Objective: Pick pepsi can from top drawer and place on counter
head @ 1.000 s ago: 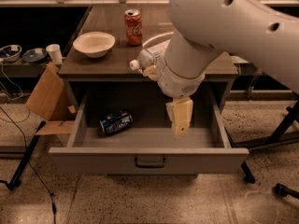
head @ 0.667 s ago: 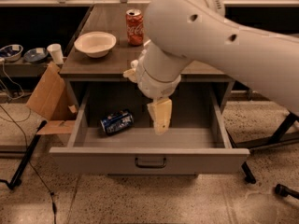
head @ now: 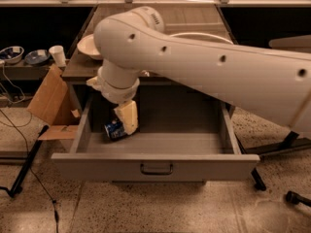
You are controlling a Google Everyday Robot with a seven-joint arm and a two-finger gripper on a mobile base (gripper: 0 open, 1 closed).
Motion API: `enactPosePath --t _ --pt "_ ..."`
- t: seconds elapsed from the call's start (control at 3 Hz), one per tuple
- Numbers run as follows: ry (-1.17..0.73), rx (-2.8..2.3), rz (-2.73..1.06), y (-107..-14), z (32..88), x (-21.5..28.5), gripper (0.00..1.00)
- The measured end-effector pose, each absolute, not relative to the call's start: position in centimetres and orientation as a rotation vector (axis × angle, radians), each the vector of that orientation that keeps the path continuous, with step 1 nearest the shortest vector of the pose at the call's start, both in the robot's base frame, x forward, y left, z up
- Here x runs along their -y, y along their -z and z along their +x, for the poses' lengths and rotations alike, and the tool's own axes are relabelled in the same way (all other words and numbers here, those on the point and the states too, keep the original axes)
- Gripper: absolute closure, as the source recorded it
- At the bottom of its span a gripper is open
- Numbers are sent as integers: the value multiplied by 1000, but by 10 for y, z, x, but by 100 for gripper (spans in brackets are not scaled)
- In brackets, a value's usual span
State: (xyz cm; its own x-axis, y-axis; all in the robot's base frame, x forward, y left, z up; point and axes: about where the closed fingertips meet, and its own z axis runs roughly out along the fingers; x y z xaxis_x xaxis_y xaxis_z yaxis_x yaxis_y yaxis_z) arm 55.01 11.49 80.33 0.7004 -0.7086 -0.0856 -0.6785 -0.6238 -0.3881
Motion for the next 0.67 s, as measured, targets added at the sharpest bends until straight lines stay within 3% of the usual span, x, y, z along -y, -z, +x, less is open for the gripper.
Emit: enactPosePath --t 0.67 --pt "135 -1036 -2619 -751 588 -151 0"
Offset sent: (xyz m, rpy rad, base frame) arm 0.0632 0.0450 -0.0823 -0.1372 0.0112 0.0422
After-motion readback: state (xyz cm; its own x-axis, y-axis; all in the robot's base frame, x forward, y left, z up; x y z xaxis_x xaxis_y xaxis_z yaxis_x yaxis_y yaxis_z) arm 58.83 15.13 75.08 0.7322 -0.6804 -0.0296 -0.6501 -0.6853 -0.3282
